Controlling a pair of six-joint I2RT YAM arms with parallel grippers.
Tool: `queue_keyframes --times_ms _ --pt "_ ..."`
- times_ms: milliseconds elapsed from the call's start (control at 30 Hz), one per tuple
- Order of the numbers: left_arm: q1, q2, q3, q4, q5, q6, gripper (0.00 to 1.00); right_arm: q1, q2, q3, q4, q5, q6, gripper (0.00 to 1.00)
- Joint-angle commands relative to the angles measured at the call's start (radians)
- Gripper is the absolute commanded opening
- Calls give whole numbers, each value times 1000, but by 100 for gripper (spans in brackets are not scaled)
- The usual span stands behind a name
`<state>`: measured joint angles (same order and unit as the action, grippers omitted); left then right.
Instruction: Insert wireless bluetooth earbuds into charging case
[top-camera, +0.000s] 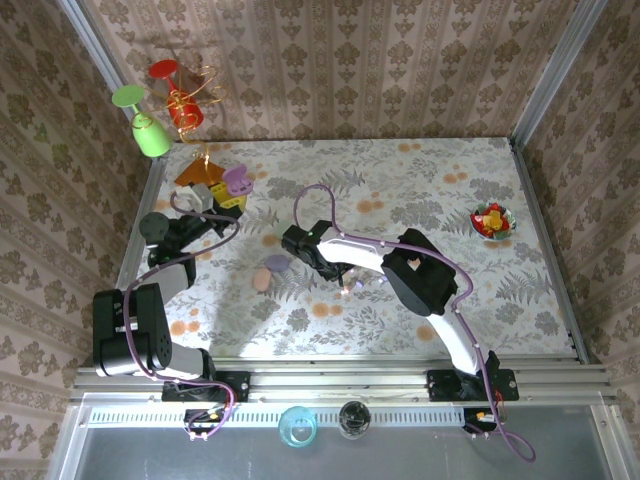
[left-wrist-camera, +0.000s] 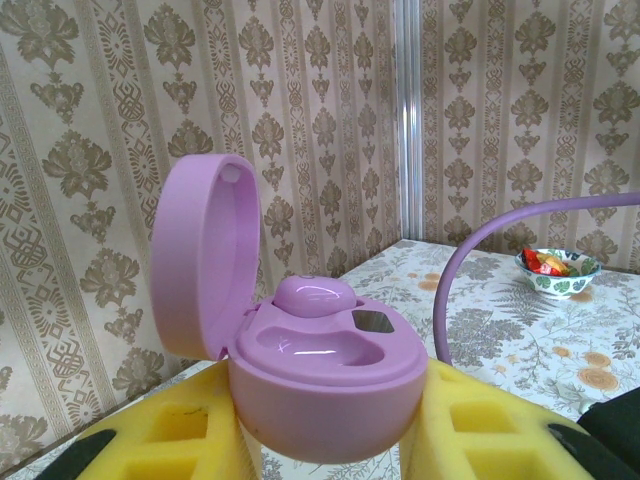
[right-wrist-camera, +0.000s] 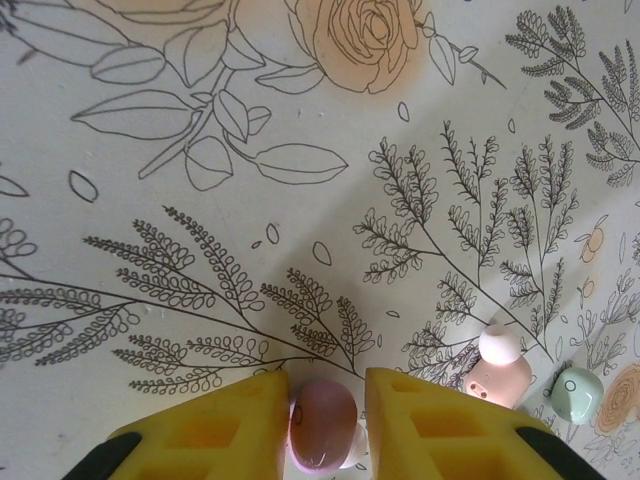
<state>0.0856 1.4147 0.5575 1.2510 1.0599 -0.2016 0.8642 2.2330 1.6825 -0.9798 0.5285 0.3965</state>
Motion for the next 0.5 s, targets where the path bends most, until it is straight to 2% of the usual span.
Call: queue_keyframes --times_ms 0,233,467 --pt "-7 -2 24 37 23 14 28 2 30 8 -45 28 25 25" --pt "-27 -8 14 36 2 44 28 -1 -17 -15 -24 18 26 22" --pt "-100 8 -15 37 -29 72 28 -54 -231 -140 136 -87 44 22"
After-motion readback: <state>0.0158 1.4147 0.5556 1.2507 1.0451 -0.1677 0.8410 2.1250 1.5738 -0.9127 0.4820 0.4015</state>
